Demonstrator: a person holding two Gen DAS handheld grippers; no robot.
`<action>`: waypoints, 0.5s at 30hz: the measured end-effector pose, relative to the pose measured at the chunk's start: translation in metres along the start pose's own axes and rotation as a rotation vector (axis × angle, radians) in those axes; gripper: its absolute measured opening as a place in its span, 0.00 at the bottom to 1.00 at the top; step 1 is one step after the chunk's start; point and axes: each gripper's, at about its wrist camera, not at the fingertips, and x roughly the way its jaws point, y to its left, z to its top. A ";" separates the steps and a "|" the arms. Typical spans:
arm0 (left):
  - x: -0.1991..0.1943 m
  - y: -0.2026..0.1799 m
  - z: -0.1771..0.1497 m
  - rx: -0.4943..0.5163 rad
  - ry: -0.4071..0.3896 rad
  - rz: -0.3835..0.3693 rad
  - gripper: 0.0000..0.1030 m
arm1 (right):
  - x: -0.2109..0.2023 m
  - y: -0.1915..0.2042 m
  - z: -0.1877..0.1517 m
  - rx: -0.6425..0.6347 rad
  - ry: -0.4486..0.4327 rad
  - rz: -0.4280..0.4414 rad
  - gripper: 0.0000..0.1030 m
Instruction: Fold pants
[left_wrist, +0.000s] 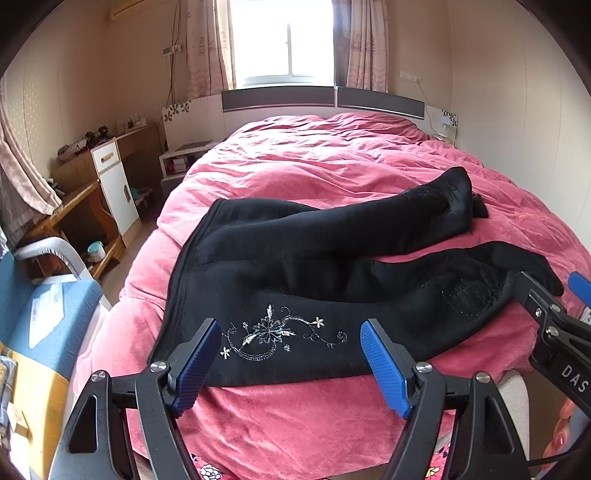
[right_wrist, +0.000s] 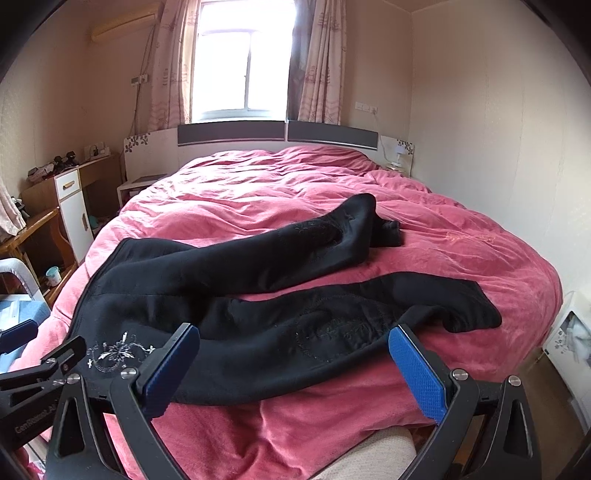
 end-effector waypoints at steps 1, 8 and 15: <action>0.000 0.000 0.000 -0.002 0.001 -0.003 0.77 | 0.003 -0.001 -0.001 0.004 0.013 -0.003 1.00; 0.004 0.002 -0.003 -0.015 0.006 -0.028 0.77 | 0.013 -0.009 -0.004 0.028 0.055 -0.007 1.00; 0.014 0.011 -0.006 -0.045 0.031 -0.052 0.77 | 0.020 -0.012 -0.004 0.026 0.072 -0.018 1.00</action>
